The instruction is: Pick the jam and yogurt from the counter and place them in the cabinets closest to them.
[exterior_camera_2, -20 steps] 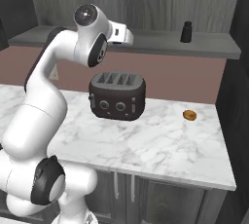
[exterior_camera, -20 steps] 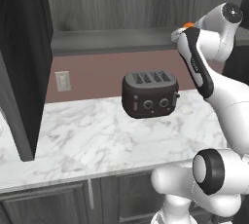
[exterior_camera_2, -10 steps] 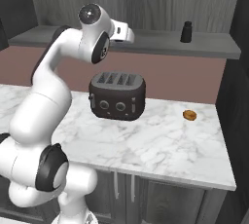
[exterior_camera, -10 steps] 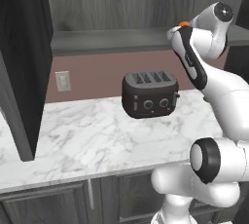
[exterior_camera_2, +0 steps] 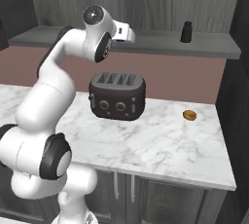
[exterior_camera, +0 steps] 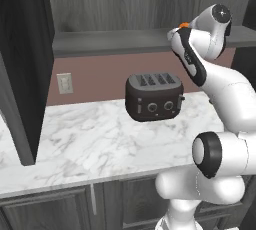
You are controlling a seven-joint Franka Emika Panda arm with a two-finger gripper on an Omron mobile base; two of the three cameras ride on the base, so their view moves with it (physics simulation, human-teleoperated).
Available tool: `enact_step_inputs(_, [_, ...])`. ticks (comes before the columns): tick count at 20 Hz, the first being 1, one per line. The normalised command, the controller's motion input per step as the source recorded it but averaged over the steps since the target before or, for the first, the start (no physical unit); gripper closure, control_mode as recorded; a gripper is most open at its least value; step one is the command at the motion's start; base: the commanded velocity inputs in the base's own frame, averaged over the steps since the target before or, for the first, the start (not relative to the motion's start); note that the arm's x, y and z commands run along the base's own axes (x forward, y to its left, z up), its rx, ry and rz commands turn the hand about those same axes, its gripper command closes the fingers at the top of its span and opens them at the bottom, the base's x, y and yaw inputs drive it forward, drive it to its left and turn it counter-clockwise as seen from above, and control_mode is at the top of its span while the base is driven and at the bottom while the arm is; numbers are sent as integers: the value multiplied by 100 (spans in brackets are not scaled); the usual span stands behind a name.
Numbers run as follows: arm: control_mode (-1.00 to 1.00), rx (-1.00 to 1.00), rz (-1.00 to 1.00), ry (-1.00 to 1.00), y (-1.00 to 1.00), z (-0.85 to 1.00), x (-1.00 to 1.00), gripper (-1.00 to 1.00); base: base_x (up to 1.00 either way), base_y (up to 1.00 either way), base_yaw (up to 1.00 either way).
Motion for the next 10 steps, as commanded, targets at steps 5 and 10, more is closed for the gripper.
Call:
enact_step_inputs(5, [-100,0,0,1,2,-6,33,100,0,0,0])
enact_step_inputs(10, [-100,0,0,10,4,0,40,100,0,0,0])
